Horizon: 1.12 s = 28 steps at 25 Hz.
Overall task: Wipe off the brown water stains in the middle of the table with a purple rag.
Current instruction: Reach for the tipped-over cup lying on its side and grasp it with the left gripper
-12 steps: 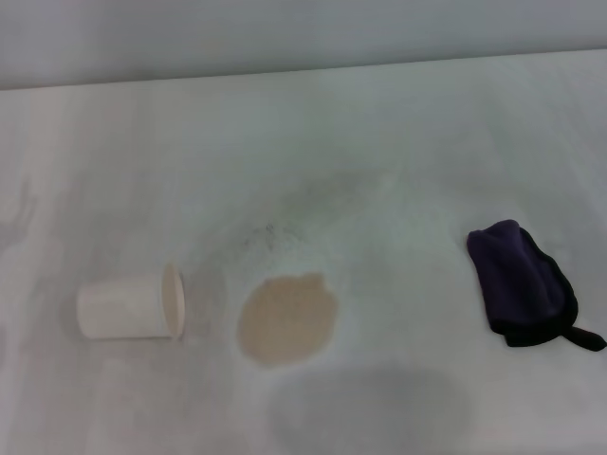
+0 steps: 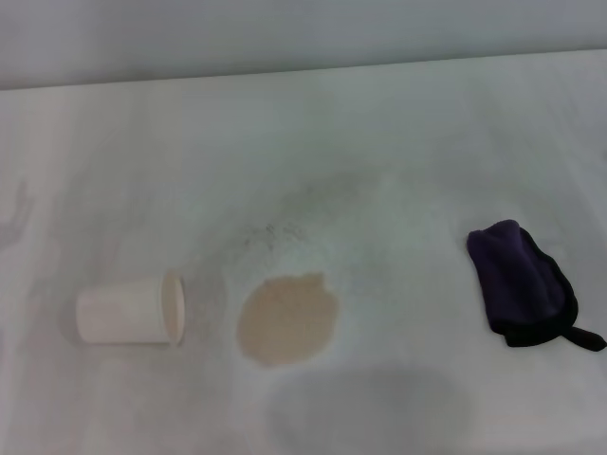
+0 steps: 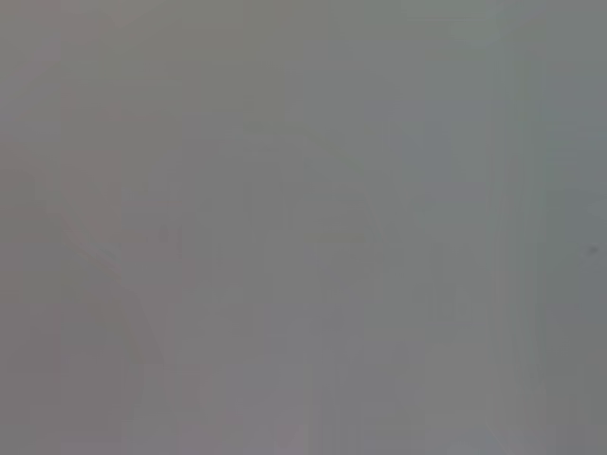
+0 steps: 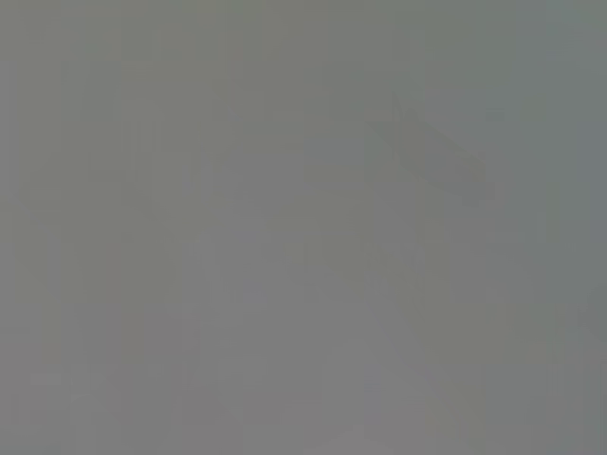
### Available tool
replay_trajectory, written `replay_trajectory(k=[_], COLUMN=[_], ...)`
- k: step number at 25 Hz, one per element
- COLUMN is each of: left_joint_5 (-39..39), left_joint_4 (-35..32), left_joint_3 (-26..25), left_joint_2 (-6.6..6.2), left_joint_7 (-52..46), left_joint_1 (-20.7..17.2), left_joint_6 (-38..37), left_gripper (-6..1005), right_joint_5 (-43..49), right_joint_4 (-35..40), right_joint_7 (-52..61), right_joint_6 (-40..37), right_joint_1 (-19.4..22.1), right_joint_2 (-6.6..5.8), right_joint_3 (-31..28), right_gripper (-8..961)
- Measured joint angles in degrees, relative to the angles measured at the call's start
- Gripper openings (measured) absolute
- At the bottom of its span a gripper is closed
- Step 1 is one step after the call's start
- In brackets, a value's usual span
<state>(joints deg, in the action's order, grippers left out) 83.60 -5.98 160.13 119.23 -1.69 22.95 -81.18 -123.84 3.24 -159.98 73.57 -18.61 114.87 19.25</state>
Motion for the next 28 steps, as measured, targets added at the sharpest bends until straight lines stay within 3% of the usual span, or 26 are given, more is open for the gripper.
replay_trajectory(k=[10, 14, 22, 28], left_joint_5=[0.2, -3.5, -19.4, -36.4], left_joint_4=[0.1, 1.8, 17.7, 31.9], left_joint_3=[0.1, 0.6, 1.1, 2.9], left_joint_2=[-0.12, -0.57, -0.74, -0.75], left_joint_7=[-0.5, -4.9, -29.9, -46.5], left_joint_1=[0.2, 1.5, 7.4, 13.8], left_joint_6=[0.0, 1.2, 3.3, 1.4], left_gripper=[866, 865, 863, 862], right_joint_5=[0.0, 0.0, 0.1, 0.1], right_joint_4=[-0.2, -0.4, -1.0, -1.5], right_joint_7=[0.0, 0.0, -0.1, -0.1], right_joint_6=[-0.6, -0.8, -1.5, -1.5], right_joint_1=[0.0, -0.1, -0.5, -1.1], right_joint_2=[0.00, 0.00, 0.09, 0.17], right_joint_3=[0.0, 0.1, 0.6, 0.7], right_gripper=[858, 858, 858, 858])
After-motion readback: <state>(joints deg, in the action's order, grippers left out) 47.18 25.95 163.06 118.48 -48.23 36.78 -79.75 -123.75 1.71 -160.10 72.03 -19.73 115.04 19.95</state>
